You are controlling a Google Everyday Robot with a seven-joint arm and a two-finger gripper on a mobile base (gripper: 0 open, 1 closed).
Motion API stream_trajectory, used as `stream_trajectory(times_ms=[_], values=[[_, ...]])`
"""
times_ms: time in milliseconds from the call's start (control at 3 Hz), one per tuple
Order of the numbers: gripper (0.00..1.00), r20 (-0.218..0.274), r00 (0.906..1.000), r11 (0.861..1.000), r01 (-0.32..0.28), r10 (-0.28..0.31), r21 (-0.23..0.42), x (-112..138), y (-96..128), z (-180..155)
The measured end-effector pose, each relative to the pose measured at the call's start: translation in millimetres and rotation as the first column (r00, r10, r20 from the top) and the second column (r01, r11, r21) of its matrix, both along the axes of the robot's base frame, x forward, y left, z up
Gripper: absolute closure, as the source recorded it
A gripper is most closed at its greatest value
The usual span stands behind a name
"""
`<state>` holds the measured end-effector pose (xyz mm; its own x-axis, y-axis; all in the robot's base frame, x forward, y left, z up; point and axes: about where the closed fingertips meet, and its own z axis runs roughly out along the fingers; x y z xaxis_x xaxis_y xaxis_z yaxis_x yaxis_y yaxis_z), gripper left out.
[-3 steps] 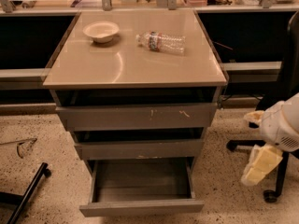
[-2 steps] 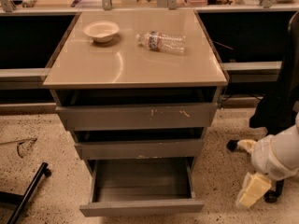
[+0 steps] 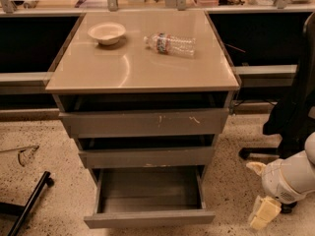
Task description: Close bottom drawer
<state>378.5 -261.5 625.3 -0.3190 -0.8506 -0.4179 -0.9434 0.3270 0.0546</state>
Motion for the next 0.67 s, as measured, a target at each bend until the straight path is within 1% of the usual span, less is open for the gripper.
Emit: stream_trajectory(times_ms=[333, 667], values=[[0.00, -0.013, 0.9992, 0.999, -0.037, 0.037, 0.025, -6, 10, -31], [0.00, -0.049, 0.9944, 0.990, -0.088, 0.094, 0.109, -24, 28, -89]])
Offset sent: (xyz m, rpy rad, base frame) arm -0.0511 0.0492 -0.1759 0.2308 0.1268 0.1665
